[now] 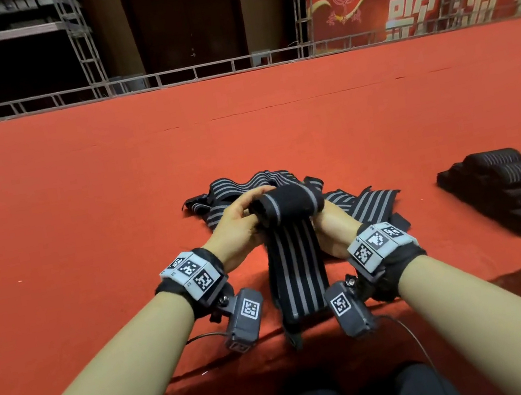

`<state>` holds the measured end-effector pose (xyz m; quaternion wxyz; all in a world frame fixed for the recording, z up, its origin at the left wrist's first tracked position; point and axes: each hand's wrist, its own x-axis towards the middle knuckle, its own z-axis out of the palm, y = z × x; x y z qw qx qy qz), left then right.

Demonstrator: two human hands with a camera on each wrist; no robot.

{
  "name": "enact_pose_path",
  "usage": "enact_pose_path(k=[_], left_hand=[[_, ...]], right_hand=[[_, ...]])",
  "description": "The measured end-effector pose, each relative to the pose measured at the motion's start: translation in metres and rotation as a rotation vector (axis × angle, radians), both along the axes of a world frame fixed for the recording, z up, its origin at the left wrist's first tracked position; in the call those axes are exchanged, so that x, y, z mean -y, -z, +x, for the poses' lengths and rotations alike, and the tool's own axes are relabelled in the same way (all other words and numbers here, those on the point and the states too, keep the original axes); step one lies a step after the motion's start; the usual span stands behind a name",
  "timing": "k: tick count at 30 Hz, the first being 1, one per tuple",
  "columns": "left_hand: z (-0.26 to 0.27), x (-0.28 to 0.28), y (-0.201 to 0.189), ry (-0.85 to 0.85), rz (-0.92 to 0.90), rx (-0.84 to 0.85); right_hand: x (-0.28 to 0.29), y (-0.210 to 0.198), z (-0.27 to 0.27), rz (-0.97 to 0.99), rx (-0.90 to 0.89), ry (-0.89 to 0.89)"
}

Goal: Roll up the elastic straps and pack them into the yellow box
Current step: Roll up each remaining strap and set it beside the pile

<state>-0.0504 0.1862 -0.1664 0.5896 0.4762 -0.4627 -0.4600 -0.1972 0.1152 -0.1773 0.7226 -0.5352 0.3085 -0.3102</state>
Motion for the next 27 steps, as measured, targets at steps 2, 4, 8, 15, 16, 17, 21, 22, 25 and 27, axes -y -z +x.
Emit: enact_pose_path(k=[2,4,8,15,16,17,21,22,25,27], left_hand=[[0.003,0.002,-0.003,-0.048,-0.027,-0.032],[0.006,0.002,-0.005,-0.097,-0.03,-0.004],[0.009,0.002,-0.005,-0.14,0.013,0.124],[-0.003,-0.003,-0.01,-0.142,0.138,-0.166],[-0.004,-0.005,-0.009,-0.068,0.184,-0.121],[-0.005,-0.006,-0.007,0.005,0.208,-0.048],[-0.004,-0.006,0.001,0.123,0.221,0.118],[-0.004,-0.006,0.002,0.125,0.222,0.126],[-0.002,-0.006,0.005,0.134,0.241,0.14],[-0.004,-0.006,0.007,0.154,0.233,0.077]], right_hand=[[-0.002,-0.003,-0.005,0.078,-0.004,0.02],[-0.004,-0.006,-0.01,0.105,0.005,-0.059],[-0.017,-0.016,-0.01,0.084,-0.029,-0.203],[-0.012,-0.016,0.0,0.046,0.062,-0.058],[-0.011,-0.015,0.001,0.031,0.083,-0.038],[-0.01,-0.013,0.002,0.016,0.098,-0.026],[-0.009,-0.008,0.004,-0.048,0.1,-0.019],[-0.009,-0.008,0.003,-0.057,0.096,-0.021],[-0.006,-0.006,0.0,-0.052,0.072,0.001],[-0.006,-0.004,0.0,-0.061,0.065,0.017]])
